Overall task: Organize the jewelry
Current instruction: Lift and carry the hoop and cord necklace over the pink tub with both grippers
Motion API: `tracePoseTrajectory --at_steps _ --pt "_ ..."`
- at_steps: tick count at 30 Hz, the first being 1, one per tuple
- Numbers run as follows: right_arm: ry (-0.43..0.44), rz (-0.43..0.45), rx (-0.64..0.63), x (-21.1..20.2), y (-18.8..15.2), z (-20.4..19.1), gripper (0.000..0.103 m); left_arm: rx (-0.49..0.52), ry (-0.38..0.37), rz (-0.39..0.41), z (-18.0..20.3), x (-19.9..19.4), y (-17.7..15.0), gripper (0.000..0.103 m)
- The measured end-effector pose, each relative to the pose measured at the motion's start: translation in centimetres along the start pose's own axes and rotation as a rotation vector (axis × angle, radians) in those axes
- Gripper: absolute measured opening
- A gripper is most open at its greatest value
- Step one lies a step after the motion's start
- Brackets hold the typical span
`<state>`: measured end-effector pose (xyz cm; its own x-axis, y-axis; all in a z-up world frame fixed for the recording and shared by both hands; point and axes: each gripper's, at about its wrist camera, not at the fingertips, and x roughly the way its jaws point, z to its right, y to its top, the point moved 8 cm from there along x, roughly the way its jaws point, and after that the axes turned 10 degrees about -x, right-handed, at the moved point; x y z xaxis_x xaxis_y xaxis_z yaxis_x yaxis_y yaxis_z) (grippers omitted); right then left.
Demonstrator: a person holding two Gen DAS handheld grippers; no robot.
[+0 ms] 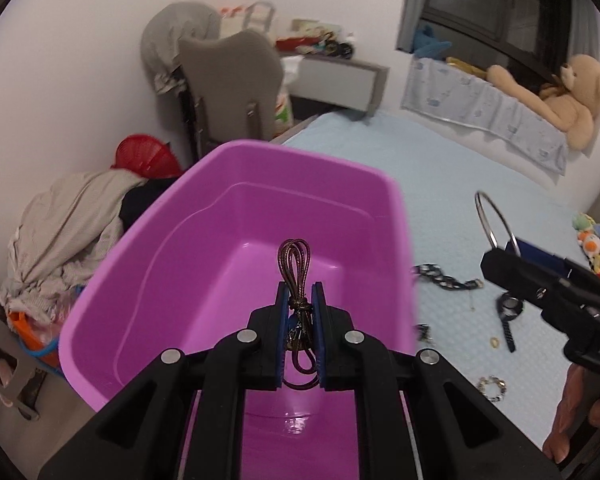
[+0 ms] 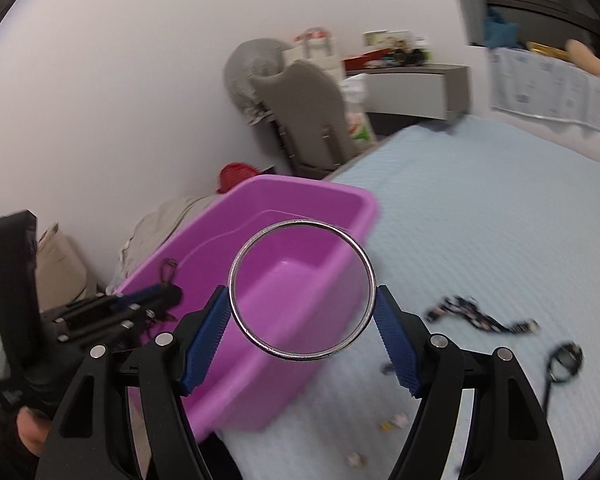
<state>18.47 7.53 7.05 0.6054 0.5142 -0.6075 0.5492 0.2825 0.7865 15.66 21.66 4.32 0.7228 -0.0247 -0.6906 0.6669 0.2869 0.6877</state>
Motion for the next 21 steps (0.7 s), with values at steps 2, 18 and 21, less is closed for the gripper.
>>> tracePoseTrajectory --at_steps 2,18,21 --pt "0.026 -0.027 -0.029 1.9 1.2 -1.4 0.07 -0.025 0.014 -0.032 -1.7 1.0 0.3 0.012" --pt "0.059 -0.271 -0.117 12.1 0.2 -6.0 0.07 -0.065 0.102 -0.153 -7.0 5.4 -0.5 0.012" --pt "0.047 -0.29 -0.12 12.9 -0.2 -6.1 0.07 -0.062 0.112 -0.162 -7.0 5.7 -0.7 0.012"
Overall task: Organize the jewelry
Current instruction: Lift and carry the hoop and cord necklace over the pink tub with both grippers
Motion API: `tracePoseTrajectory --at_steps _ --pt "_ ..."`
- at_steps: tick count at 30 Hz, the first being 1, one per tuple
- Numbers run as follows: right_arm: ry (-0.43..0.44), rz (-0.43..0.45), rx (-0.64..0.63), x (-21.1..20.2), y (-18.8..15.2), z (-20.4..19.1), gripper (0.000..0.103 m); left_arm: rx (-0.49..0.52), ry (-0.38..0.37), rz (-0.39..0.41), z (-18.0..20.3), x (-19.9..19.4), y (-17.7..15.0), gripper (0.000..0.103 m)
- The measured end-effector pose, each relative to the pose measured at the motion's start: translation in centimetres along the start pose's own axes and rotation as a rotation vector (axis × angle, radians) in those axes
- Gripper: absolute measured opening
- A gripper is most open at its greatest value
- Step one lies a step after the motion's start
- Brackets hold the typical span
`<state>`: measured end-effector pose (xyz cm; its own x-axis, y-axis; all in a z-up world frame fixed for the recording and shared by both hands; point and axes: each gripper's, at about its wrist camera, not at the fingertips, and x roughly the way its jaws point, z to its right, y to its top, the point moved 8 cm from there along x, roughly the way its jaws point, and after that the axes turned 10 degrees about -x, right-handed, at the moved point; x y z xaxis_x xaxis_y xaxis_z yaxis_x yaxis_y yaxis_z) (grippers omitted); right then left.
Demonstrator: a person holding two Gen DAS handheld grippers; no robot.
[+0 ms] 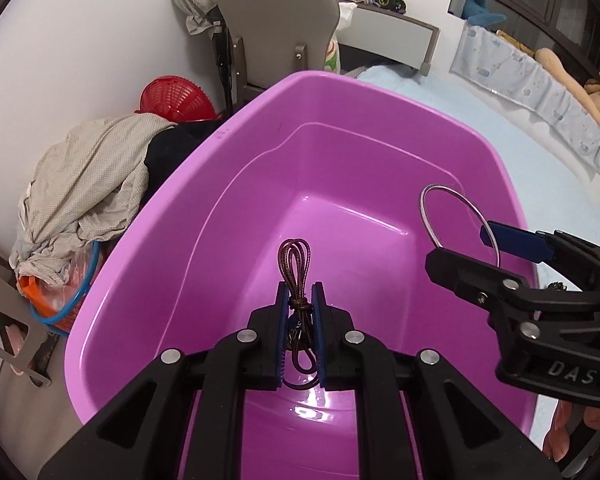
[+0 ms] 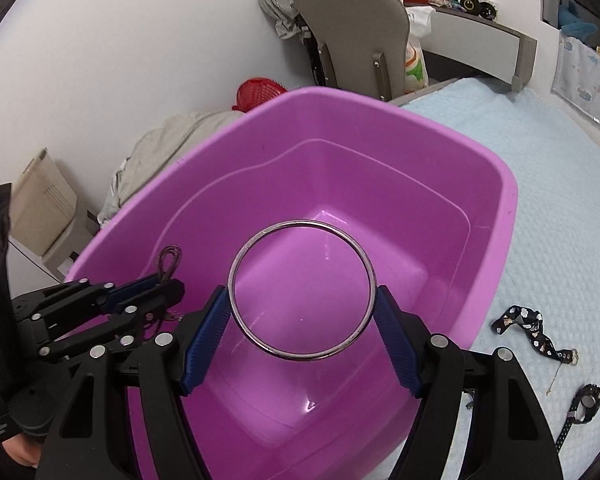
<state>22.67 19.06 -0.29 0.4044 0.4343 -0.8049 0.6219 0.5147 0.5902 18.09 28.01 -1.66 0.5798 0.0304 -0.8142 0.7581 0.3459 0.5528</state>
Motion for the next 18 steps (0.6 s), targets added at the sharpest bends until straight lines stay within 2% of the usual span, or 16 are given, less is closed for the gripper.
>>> tracePoseTrajectory --at_steps 7,11,14,18 --pt "-0.023 -0.026 -0.015 1.1 0.0 -0.3 0.07 -0.001 0.025 -0.012 -0.5 0.5 -0.1 0.015" --pt "-0.035 -0.035 -0.01 1.3 0.0 -0.1 0.071 -0.032 0.062 0.005 -1.3 0.0 0.2 0.053" --pt "-0.034 -0.031 0.009 0.9 0.1 0.2 0.071 -0.07 0.061 0.01 -2.0 -0.2 0.5 0.072" --pt "-0.041 -0.027 0.018 0.7 0.1 0.3 0.071 -0.081 0.06 0.034 -2.3 -0.9 0.7 0.077"
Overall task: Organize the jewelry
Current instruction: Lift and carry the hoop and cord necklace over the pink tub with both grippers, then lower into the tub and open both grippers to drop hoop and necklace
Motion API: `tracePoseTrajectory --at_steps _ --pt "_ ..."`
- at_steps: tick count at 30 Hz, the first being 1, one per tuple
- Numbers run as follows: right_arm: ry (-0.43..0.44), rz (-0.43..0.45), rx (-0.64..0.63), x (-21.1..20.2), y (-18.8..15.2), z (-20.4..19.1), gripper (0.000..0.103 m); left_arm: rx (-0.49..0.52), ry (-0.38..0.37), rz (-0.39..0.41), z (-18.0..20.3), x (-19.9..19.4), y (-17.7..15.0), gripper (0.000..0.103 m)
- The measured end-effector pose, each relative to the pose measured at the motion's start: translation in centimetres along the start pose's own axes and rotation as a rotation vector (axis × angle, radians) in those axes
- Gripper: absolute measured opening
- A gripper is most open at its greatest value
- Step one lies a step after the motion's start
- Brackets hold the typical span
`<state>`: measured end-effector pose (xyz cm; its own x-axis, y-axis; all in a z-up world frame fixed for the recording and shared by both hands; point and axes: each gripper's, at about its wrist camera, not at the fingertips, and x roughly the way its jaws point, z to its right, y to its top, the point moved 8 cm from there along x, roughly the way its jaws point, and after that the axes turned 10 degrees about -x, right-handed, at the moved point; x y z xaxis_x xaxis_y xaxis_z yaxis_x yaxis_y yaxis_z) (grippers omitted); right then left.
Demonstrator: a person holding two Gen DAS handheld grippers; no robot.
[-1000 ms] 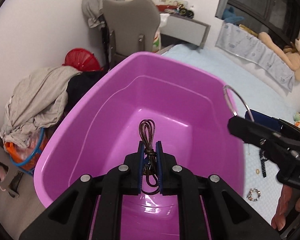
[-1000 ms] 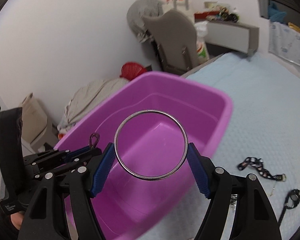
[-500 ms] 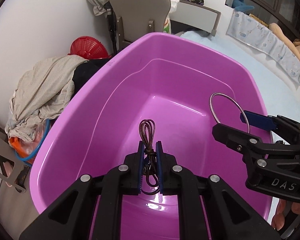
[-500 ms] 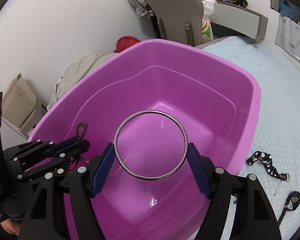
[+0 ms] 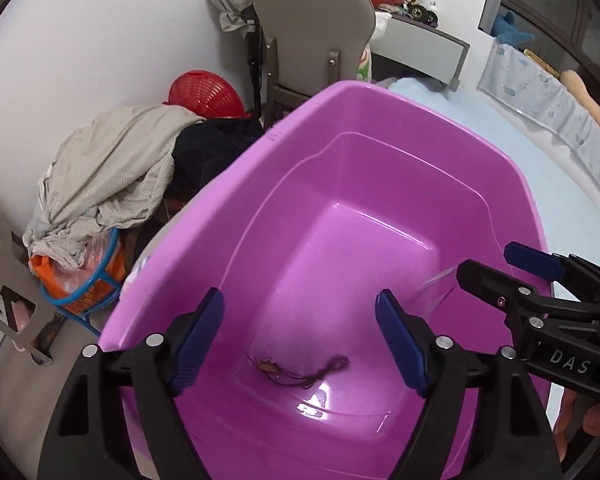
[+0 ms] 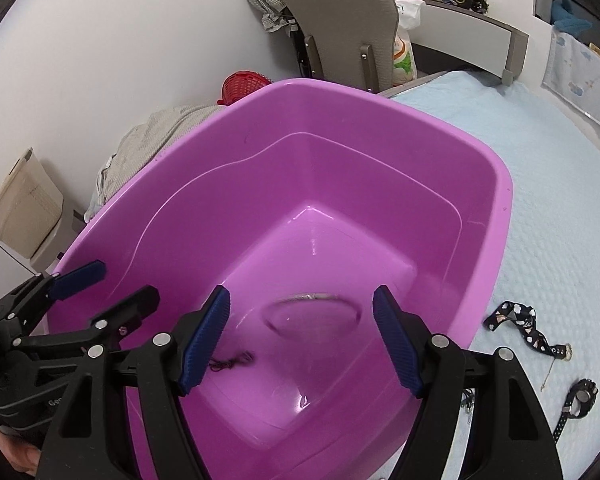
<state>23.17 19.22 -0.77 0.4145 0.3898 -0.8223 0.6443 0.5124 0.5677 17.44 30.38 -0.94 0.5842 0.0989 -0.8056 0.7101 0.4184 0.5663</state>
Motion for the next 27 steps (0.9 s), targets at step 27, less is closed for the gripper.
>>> tracePoseTrajectory --at_steps 27 --pt "-0.014 0.009 0.0 -0.7 -0.7 0.0 0.071 0.018 0.03 0.022 0.0 -1.2 -0.7 0.077"
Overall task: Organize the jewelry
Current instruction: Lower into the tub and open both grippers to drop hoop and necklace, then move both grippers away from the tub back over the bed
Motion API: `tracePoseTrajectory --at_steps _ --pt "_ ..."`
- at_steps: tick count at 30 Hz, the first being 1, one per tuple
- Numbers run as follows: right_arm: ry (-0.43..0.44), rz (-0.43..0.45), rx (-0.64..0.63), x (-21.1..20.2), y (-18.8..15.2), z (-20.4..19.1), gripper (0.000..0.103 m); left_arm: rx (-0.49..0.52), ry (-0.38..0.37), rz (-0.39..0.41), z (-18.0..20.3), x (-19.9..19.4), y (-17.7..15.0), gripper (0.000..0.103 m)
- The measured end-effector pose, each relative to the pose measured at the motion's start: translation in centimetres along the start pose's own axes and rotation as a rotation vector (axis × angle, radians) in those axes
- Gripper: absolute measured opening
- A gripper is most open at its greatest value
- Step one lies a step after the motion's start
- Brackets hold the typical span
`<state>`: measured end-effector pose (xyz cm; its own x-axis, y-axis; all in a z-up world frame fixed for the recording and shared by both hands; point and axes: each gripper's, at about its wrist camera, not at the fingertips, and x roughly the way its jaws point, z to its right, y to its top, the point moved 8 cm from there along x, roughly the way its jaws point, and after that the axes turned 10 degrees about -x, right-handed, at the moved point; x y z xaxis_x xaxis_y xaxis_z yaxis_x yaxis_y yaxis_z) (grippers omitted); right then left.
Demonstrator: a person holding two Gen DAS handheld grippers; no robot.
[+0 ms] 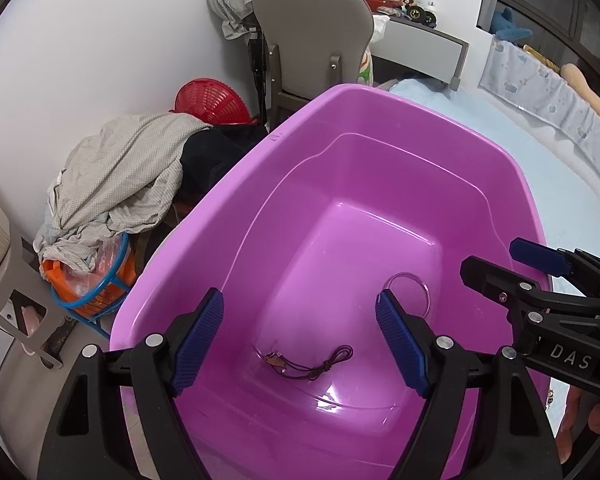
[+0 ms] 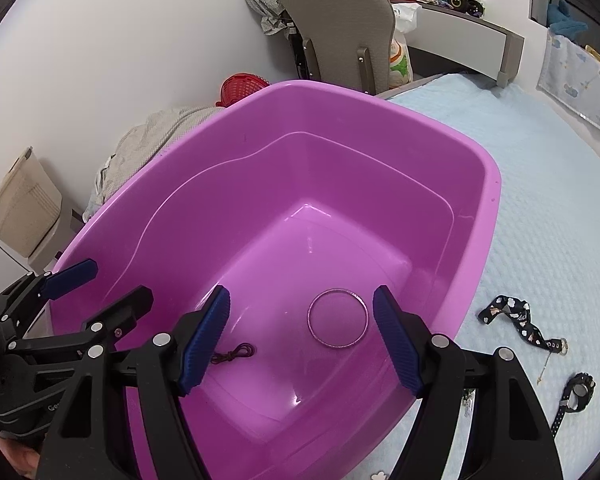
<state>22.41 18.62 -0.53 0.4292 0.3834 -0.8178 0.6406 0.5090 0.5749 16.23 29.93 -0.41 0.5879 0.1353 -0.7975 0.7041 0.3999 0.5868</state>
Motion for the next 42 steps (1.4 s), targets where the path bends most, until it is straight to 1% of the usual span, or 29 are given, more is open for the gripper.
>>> tracePoseTrajectory --at_steps 13,20,24,29,35,38,40,42 --pt "-0.002 0.026 -0.005 -1.6 0.0 0.1 0.071 0.005 0.008 0.021 0.1 -1.4 -0.2 0.077" --pt "0.001 0.055 0.005 -3.3 -0.8 0.1 0.071 0.015 0.002 0.045 0.5 -2.9 -0.3 0.077" --pt "-0.001 0.077 0.02 -4.7 -1.8 0.2 0.071 0.019 -0.007 0.058 0.7 -3.8 -0.7 0.077" --pt "-0.032 0.106 0.032 -7.0 -3.9 0.7 0.071 0.043 -0.016 0.076 1.3 -5.0 -1.4 0.077" --pt "-0.053 0.138 0.079 -10.0 -7.1 2.3 0.071 0.086 -0.063 0.074 3.3 -6.6 -3.2 0.077" --pt "-0.078 0.147 0.102 -11.6 -9.3 3.5 0.071 0.123 -0.092 0.079 4.9 -7.6 -4.4 0.078" --pt "-0.089 0.154 0.141 -12.9 -11.4 4.7 0.071 0.144 -0.113 0.082 5.8 -8.2 -5.2 0.081" --pt "-0.1 0.157 0.186 -13.9 -13.5 5.8 0.071 0.164 -0.138 0.081 6.8 -8.7 -6.0 0.081"
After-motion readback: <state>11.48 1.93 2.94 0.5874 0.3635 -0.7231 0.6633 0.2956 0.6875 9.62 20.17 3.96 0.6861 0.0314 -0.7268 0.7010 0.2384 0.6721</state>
